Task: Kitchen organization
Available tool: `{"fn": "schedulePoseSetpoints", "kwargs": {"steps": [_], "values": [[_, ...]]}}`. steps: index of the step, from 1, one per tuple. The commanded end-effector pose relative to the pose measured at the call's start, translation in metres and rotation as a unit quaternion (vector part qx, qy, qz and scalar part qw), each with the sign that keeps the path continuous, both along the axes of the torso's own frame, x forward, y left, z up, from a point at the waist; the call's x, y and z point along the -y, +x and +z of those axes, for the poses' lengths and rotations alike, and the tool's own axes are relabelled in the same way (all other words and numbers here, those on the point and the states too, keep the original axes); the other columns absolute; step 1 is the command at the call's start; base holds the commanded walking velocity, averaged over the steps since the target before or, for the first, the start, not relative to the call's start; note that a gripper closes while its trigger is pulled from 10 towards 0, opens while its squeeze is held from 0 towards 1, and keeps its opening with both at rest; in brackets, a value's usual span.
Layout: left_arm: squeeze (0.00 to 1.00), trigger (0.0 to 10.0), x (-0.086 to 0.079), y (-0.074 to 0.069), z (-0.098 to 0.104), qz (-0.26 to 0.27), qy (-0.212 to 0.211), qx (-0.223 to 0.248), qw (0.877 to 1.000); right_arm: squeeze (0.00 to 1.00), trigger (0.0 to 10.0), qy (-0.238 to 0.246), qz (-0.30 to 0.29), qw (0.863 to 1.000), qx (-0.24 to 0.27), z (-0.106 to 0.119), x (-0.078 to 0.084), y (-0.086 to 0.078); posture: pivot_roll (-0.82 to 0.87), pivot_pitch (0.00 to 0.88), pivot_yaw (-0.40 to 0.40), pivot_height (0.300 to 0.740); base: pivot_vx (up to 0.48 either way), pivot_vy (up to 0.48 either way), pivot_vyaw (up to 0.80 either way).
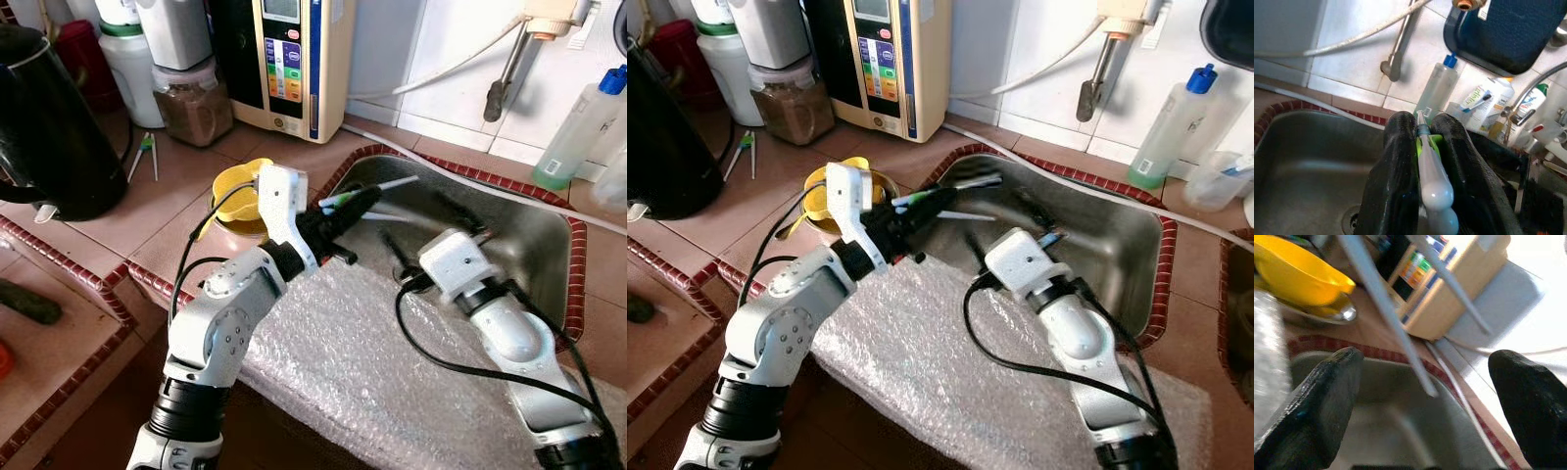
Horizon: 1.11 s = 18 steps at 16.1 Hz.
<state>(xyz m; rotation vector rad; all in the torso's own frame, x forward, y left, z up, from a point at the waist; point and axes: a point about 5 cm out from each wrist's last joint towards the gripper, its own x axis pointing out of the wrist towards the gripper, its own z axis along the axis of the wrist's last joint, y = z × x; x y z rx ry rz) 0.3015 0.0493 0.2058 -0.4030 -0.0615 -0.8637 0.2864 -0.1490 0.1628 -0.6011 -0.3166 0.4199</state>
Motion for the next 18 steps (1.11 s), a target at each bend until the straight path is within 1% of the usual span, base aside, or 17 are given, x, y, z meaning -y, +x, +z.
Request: {"fn": "schedulePoseSetpoints", "kwargs": {"steps": [1,3,6,7,8,9,12,13,16,18], "values": [[0.0,0.0,0.003,0.0,0.007,-0.001,-0.007,0.011,1.0,0.0,10.0,-0.01,0.026,1.0,-0.003,-0.004,-0.008,0.002,-0.1,0.017,0.005,0.74,0.0,0.0,0.0],[0.0,0.0,0.007,-0.002,0.006,-0.01,-0.002,0.012,1.0,0.0,10.0,-0.022,0.032,0.999,-0.003,-0.009,-0.011,0.005,-0.1,0.009,0.007,0.74,0.0,0.0,0.0],[0.0,0.0,0.011,-0.006,0.001,-0.024,0.011,0.0,1.0,0.0,10.0,-0.033,0.022,0.999,0.008,-0.011,-0.008,0.019,-0.1,0.01,0.006,0.74,0.0,0.0,0.0],[0.0,0.0,0.013,-0.008,-0.003,-0.027,0.012,-0.006,1.0,0.0,3.0,-0.034,0.02,0.999,0.012,-0.011,-0.007,0.024,-0.09,0.012,0.007,0.74,0.0,0.0,0.0],[0.0,0.0,0.013,-0.009,-0.004,-0.028,0.015,-0.004,0.999,0.0,3.0,-0.038,0.016,0.999,0.017,-0.01,-0.006,0.026,-0.09,0.014,0.007,0.74,0.0,0.0,0.0],[0.0,0.0,0.015,-0.012,-0.007,-0.032,0.014,-0.012,0.999,0.0,0.0,-0.032,0.007,0.999,0.021,-0.009,-0.004,0.03,-0.09,0.017,0.006,0.74,0.0,0.0,0.0],[0.0,0.0,0.015,-0.012,-0.008,-0.028,0.015,-0.015,0.999,0.0,0.0,-0.023,0.011,1.0,0.019,-0.01,-0.005,0.034,-0.09,0.024,0.007,0.74,0.0,0.0,0.0],[0.0,0.0,0.013,-0.01,-0.008,-0.018,0.017,-0.014,1.0,0.0,0.0,-0.014,0.013,1.0,0.013,-0.011,-0.005,0.034,-0.09,0.028,0.008,0.74,0.0,0.0,0.0],[0.0,0.0,0.008,-0.006,-0.007,-0.003,0.016,-0.01,1.0,0.0,0.0,0.002,0.009,1.0,0.0,-0.013,0.0,0.034,-0.09,0.03,0.01,0.74,0.0,0.0,0.0],[0.0,0.0,0.005,-0.001,-0.007,0.027,0.019,-0.006,0.999,0.0,0.0,0.007,0.018,1.0,-0.009,-0.014,0.0,0.034,-0.09,0.031,0.011,0.74,0.0,0.0,0.0]]}}
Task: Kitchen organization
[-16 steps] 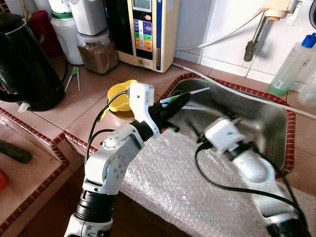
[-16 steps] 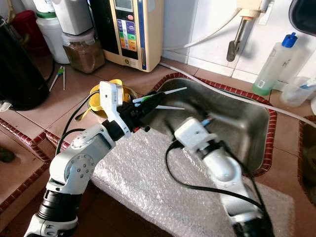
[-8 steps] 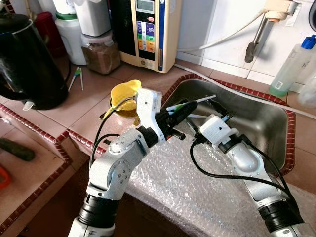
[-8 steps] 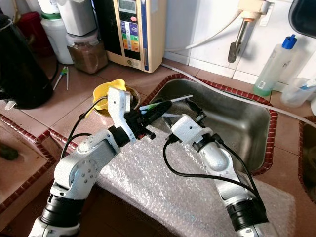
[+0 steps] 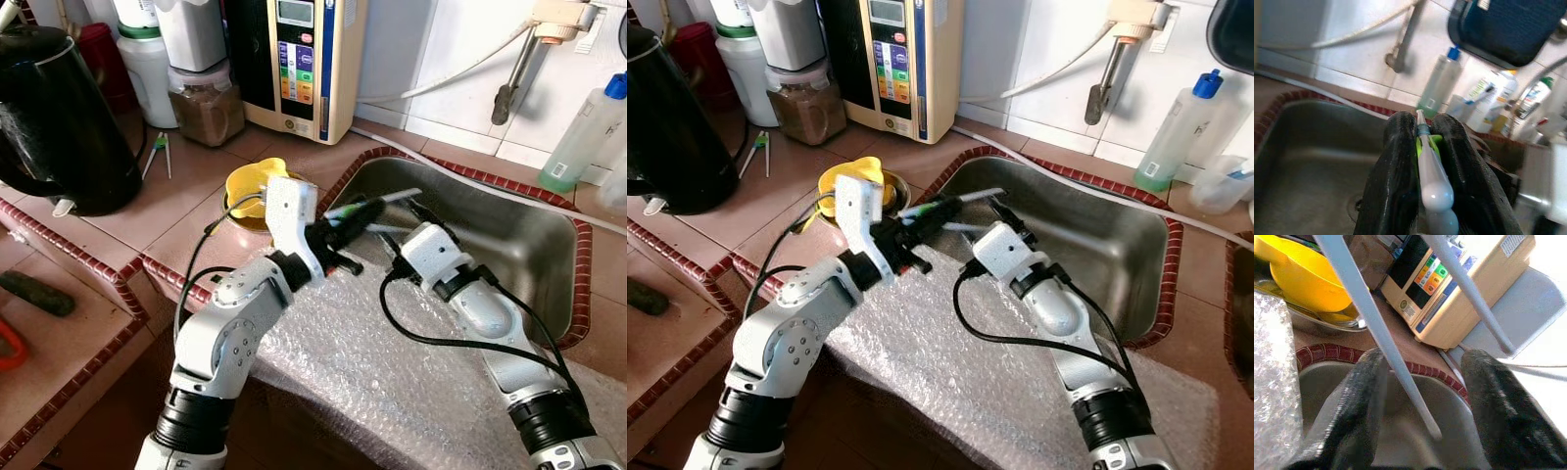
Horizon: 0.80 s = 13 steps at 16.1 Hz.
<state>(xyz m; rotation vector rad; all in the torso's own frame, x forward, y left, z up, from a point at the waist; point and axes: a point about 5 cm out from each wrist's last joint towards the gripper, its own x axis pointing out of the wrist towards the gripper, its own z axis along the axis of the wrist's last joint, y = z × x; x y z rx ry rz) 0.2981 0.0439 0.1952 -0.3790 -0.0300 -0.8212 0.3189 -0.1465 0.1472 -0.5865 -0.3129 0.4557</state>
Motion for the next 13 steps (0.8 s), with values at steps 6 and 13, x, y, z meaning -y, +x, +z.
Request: {"fn": "schedulePoseSetpoints", "kwargs": {"steps": [6,13], "values": [[0.0,0.2,-0.001,0.004,0.002,0.018,0.001,0.005,1.0,0.0,0.0,0.011,0.027,0.999,-0.019,-0.004,-0.004,-0.004,-0.09,0.033,0.015,0.74,0.0,0.0,0.0],[0.0,1.8,0.0,0.003,-0.002,0.019,0.003,-0.002,1.0,0.0,0.0,0.016,0.038,0.999,-0.029,-0.009,-0.009,-0.007,-0.09,0.037,0.014,0.74,0.0,0.0,0.0]]}}
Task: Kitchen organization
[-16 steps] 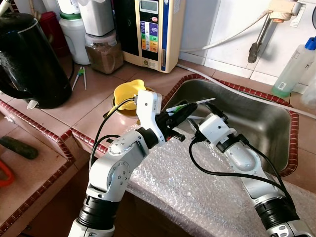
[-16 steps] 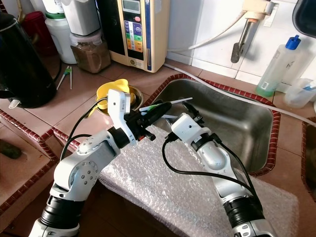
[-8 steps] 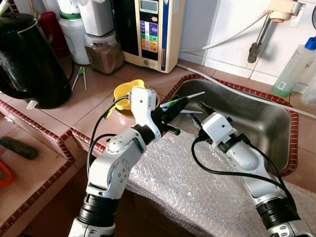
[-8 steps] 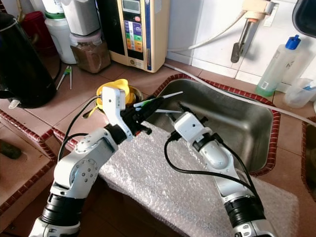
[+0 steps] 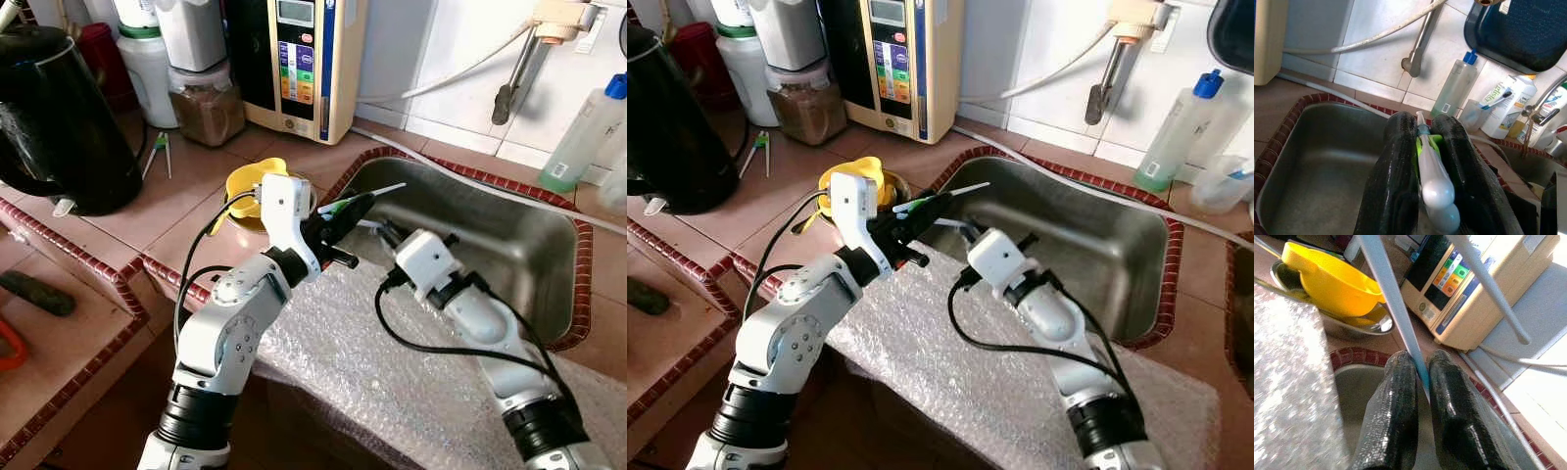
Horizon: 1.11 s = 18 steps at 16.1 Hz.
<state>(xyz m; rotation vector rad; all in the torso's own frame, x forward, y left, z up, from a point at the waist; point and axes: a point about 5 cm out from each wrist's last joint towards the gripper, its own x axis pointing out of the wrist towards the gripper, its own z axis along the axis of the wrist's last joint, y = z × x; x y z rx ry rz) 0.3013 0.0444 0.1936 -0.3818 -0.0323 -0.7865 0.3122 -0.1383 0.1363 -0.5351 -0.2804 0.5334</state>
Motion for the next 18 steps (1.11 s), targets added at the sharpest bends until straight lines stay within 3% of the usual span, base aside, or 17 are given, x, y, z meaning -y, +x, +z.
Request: {"fn": "schedulePoseSetpoints", "kwargs": {"steps": [1,5,6,7,8,9,18], "values": [[0.0,2.9,0.001,0.0,-0.001,0.003,0.005,0.0,1.0,0.0,0.0,0.003,0.004,1.0,0.002,0.002,-0.001,0.0,-0.09,0.039,0.015,0.74,0.0,0.0,0.0],[0.0,4.5,0.004,-0.002,-0.004,-0.002,0.008,-0.007,1.0,0.0,0.0,0.003,0.001,1.0,0.003,0.003,0.0,0.0,-0.09,0.041,0.013,0.74,0.0,0.0,0.0],[0.0,5.6,0.004,-0.003,-0.006,-0.003,0.012,-0.009,1.0,0.0,0.0,0.001,-0.002,1.0,0.007,0.004,0.0,0.001,-0.09,0.042,0.011,0.74,0.0,0.0,0.0],[0.0,10.0,0.006,-0.004,-0.008,-0.008,0.018,-0.014,1.0,0.0,0.0,-0.004,-0.003,1.0,0.011,0.005,0.002,0.003,-0.09,0.043,0.011,0.74,0.0,0.0,0.0],[0.0,10.0,0.006,-0.005,-0.009,-0.01,0.018,-0.016,1.0,0.0,0.0,-0.007,-0.003,1.0,0.013,0.006,0.003,0.004,-0.09,0.041,0.01,0.74,0.0,0.0,0.0],[1.0,10.0,0.007,-0.005,-0.012,-0.013,0.023,-0.025,0.999,0.0,0.0,-0.014,-0.005,1.0,0.016,0.008,0.006,0.006,-0.09,0.041,0.009,0.74,0.0,0.0,0.0],[1.0,10.0,-0.001,-0.003,-0.019,-0.004,0.061,-0.026,0.998,0.0,0.0,-0.044,-0.014,0.999,0.025,0.012,0.013,0.018,-0.08,0.029,0.015,0.74,0.0,0.0,0.0]]}}
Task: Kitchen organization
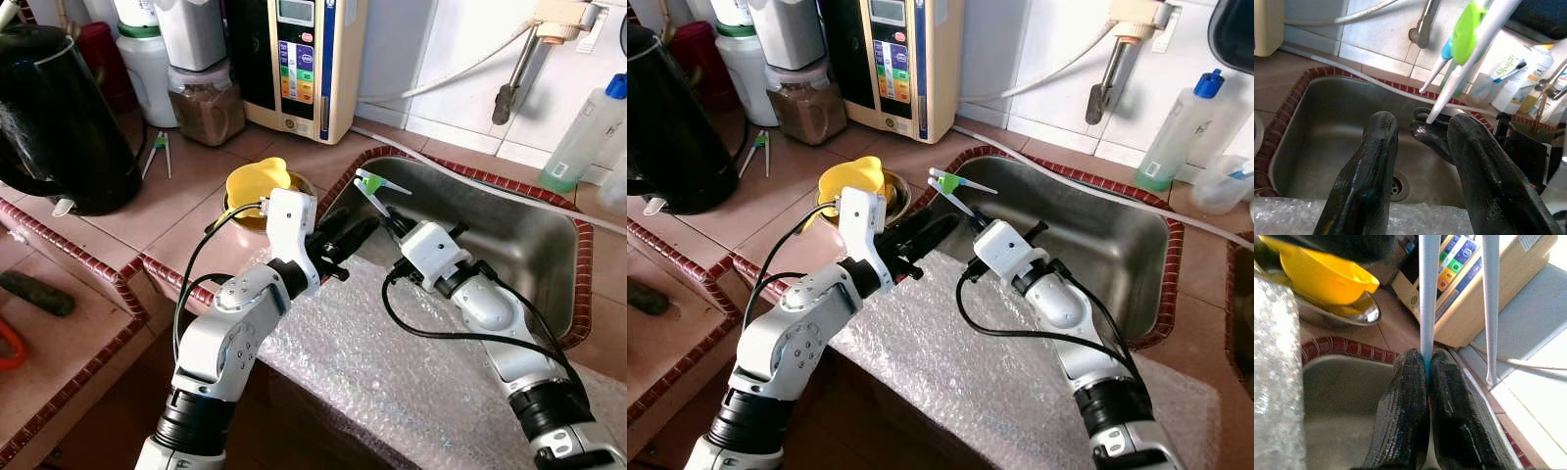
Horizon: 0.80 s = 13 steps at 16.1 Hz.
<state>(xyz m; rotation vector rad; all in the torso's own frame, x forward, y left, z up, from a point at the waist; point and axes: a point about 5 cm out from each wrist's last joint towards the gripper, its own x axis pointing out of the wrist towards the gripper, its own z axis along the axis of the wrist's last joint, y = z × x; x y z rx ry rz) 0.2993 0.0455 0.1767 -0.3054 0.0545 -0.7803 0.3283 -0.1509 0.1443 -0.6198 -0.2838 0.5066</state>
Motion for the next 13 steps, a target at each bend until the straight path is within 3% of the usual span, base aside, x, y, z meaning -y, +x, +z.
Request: {"fn": "schedulePoseSetpoints", "kwargs": {"steps": [1,3,9,10,11,12,13], "values": [[1.0,10.0,-0.001,-0.002,-0.005,-0.003,0.021,0.0,1.0,0.0,0.0,-0.001,-0.005,1.0,-0.005,0.003,0.003,0.006,-0.08,0.029,0.02,0.74,0.0,0.0,0.0],[1.0,10.0,-0.004,-0.005,-0.01,-0.009,0.039,-0.002,0.999,0.0,0.0,0.03,-0.021,0.997,-0.067,-0.003,0.015,0.016,-0.08,0.031,0.025,0.74,0.0,0.0,0.0],[1.0,10.0,-0.009,-0.015,-0.028,-0.042,0.106,-0.004,0.993,0.0,0.0,0.021,-0.091,0.981,-0.172,-0.007,0.054,0.039,-0.07,0.038,0.028,0.74,0.0,0.0,0.0],[1.0,10.0,-0.011,-0.014,-0.029,-0.035,0.111,-0.001,0.993,0.0,1.0,0.012,-0.09,0.979,-0.183,-0.01,0.055,0.039,-0.07,0.039,0.029,0.74,0.0,0.0,0.0],[1.0,10.0,-0.012,-0.013,-0.029,-0.028,0.119,0.005,0.992,0.43,9.6,0.015,-0.093,0.973,-0.209,-0.017,0.056,0.038,-0.07,0.04,0.03,0.74,0.0,0.0,0.0],[1.0,10.0,-0.013,-0.012,-0.029,-0.025,0.123,0.007,0.992,1.0,10.0,0.025,-0.092,0.969,-0.228,-0.022,0.055,0.037,-0.07,0.041,0.031,0.74,0.0,0.0,0.0],[1.0,10.0,-0.013,-0.011,-0.029,-0.019,0.127,0.009,0.992,1.0,10.0,0.029,-0.084,0.967,-0.24,-0.028,0.051,0.035,-0.07,0.042,0.033,0.74,0.0,0.0,0.0]]}}
